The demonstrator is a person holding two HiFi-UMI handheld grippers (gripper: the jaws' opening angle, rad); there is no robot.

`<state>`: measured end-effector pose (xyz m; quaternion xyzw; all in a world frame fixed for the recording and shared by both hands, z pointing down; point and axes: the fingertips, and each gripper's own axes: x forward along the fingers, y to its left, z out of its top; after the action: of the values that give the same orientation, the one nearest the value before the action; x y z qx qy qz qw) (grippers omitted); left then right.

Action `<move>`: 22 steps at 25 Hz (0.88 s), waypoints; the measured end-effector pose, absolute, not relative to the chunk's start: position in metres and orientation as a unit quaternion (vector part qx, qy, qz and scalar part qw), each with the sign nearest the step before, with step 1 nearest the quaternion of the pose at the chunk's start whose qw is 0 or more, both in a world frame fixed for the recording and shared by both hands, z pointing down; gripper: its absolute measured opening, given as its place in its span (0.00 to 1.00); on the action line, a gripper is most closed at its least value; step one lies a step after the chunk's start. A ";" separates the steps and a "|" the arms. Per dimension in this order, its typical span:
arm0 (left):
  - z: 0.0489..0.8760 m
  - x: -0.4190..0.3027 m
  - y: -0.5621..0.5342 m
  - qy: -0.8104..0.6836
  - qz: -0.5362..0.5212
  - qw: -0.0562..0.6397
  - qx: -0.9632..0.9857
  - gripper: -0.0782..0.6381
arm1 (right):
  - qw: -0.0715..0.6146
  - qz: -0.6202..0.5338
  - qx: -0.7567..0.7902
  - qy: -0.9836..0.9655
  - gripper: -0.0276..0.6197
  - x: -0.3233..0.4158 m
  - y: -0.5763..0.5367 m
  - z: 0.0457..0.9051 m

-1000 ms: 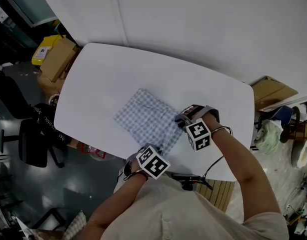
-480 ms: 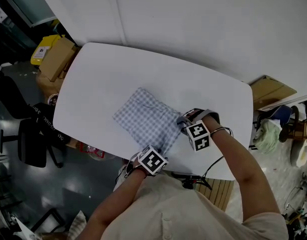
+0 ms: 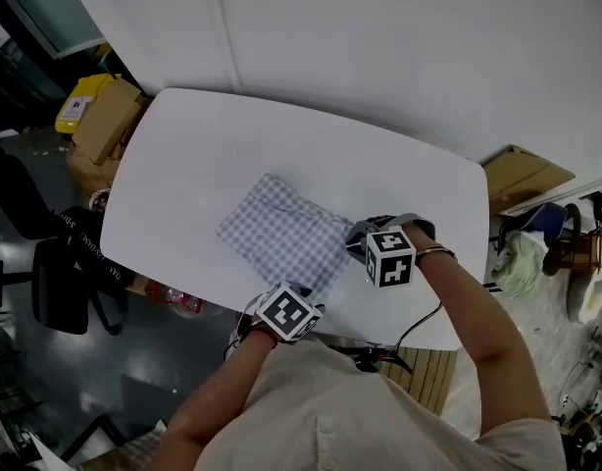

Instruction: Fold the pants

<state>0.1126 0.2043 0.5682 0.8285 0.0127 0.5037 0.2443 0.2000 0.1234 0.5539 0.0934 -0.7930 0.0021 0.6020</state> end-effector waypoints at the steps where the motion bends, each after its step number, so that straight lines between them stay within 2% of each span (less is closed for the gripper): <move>1: 0.569 0.119 0.197 0.004 0.498 0.247 0.831 0.36 | 0.598 0.028 0.104 -0.794 0.09 0.193 0.120 0.555; 4: 0.581 0.130 0.186 -0.014 0.504 0.247 0.828 0.32 | 0.597 0.090 0.121 -0.788 0.09 0.175 0.117 0.569; 7: 0.602 0.129 0.193 -0.015 0.532 0.240 0.812 0.28 | 0.626 0.117 0.123 -0.761 0.08 0.179 0.127 0.594; 13: 0.627 0.131 0.210 -0.020 0.545 0.230 0.806 0.26 | 0.650 0.154 0.156 -0.727 0.08 0.203 0.141 0.624; 16: 0.624 0.149 0.209 -0.026 0.520 0.249 0.817 0.24 | 0.668 0.147 0.173 -0.708 0.08 0.218 0.137 0.627; 20: 0.620 0.186 0.221 -0.029 0.477 0.308 0.823 0.24 | 0.687 0.141 0.188 -0.687 0.08 0.247 0.131 0.627; 22: 0.617 0.198 0.223 -0.022 0.469 0.307 0.828 0.24 | 0.684 0.150 0.189 -0.688 0.08 0.256 0.129 0.625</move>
<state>0.1981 0.2228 0.6174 0.8279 -0.0224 0.4688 0.3071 0.2556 0.1290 0.6255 0.1892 -0.6878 0.1504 0.6845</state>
